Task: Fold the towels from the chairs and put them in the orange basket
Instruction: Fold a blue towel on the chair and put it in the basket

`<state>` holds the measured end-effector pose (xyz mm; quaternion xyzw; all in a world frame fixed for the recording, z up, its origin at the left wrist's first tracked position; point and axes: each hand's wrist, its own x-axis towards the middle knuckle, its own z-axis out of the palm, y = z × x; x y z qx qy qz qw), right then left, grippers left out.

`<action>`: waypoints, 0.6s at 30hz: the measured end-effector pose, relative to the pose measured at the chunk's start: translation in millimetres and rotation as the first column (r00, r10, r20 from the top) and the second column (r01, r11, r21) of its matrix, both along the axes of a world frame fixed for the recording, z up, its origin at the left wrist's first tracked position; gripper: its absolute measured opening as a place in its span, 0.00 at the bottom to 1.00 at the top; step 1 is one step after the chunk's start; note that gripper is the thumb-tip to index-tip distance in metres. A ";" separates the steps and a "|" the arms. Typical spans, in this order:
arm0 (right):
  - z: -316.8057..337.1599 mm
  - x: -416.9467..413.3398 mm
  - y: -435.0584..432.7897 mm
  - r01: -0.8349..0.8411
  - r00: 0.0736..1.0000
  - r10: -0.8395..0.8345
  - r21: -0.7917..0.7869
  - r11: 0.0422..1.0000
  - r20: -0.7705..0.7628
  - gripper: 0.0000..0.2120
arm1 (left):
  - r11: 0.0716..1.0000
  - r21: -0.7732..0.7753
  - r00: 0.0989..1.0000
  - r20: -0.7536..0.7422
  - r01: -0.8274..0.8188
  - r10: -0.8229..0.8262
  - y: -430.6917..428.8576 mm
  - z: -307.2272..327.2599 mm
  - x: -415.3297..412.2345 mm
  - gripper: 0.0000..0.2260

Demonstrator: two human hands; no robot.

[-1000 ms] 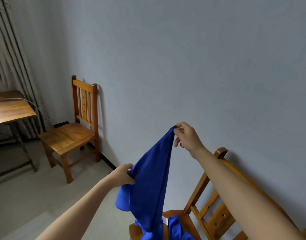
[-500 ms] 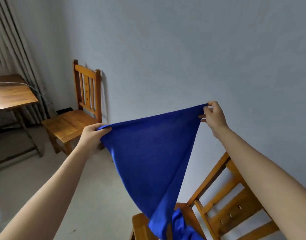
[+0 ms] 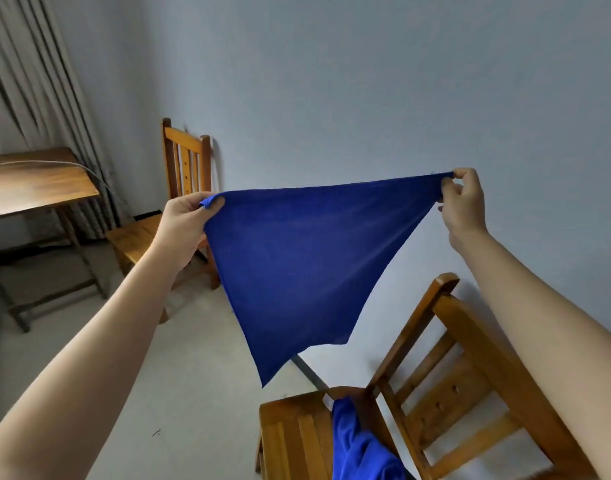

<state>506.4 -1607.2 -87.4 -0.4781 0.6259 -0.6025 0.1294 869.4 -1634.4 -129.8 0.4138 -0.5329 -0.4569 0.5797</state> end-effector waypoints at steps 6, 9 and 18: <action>-30.0 -23.4 84.3 -0.080 0.996 0.082 0.079 0.994 -0.020 0.11 | 0.993 0.117 0.998 -0.058 -0.013 0.020 110.0 -31.4 -26.3 0.09; -51.4 -35.5 127.7 -0.119 0.991 0.126 0.137 0.983 -0.043 0.11 | 0.983 0.182 0.997 -0.070 -0.017 0.030 170.1 -56.6 -38.7 0.10; -95.4 -56.6 216.1 -0.125 0.990 0.138 0.250 0.960 -0.036 0.06 | 0.932 0.363 0.997 -0.071 -0.012 0.041 278.6 -99.8 -58.6 0.09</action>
